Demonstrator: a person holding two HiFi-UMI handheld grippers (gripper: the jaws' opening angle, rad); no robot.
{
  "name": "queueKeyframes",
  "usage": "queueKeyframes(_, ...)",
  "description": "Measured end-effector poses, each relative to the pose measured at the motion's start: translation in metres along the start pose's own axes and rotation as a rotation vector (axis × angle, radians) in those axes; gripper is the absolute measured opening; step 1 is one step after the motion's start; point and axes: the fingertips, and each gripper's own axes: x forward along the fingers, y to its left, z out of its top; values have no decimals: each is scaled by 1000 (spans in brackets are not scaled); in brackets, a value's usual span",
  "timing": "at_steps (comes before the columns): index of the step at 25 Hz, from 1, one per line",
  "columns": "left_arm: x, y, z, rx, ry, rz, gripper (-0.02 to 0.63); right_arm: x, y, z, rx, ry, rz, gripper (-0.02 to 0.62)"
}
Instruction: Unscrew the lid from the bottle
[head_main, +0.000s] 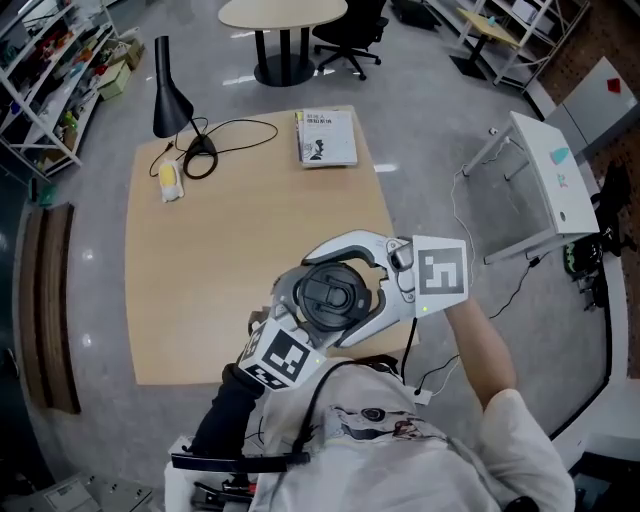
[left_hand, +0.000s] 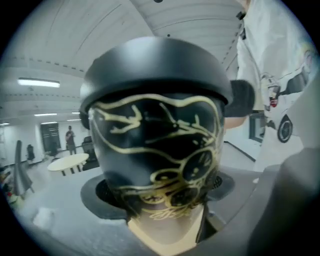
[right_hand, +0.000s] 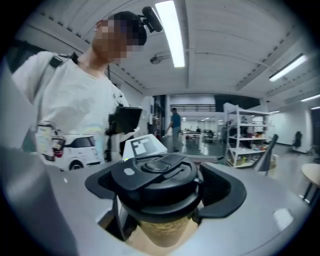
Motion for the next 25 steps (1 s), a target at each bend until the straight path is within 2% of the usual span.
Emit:
queueKeyframes(3, -2, -40, 12, 26, -33, -250, 417, -7, 35, 1, -54, 43, 308, 476)
queueKeyframes(5, -7, -57, 20, 22, -65, -362, 417, -9, 49, 7, -40, 23, 451, 475)
queueKeyframes(6, -9, -62, 21, 19, -76, -396, 417, -10, 52, 10, -22, 9, 491, 475)
queueKeyframes(11, -17, -75, 25, 5, -90, -527, 417, -8, 58, 15, 56, -20, 544, 475)
queueKeyframes(14, -21, -88, 25, 18, -84, -595, 417, -8, 70, 16, 27, 20, 578, 474)
queueKeyframes(18, -29, -97, 34, 29, -101, -653, 417, -10, 77, 22, 8, 8, 607, 474)
queueKeyframes(20, -27, -92, 37, 7, -121, -638, 417, -8, 72, 24, 30, 15, 597, 475)
queueKeyframes(21, -25, -84, 38, -16, -133, -596, 417, -6, 65, 24, 63, 24, 559, 476)
queueKeyframes(22, -21, -73, 37, -41, -141, -529, 416, -5, 56, 26, 106, 27, 493, 481)
queueKeyframes(23, -17, -60, 34, -62, -141, -439, 417, -5, 44, 28, 145, 18, 404, 524)
queueKeyframes(25, -12, -28, 25, -81, -122, -227, 417, -12, 19, 30, 189, -8, 157, 562)
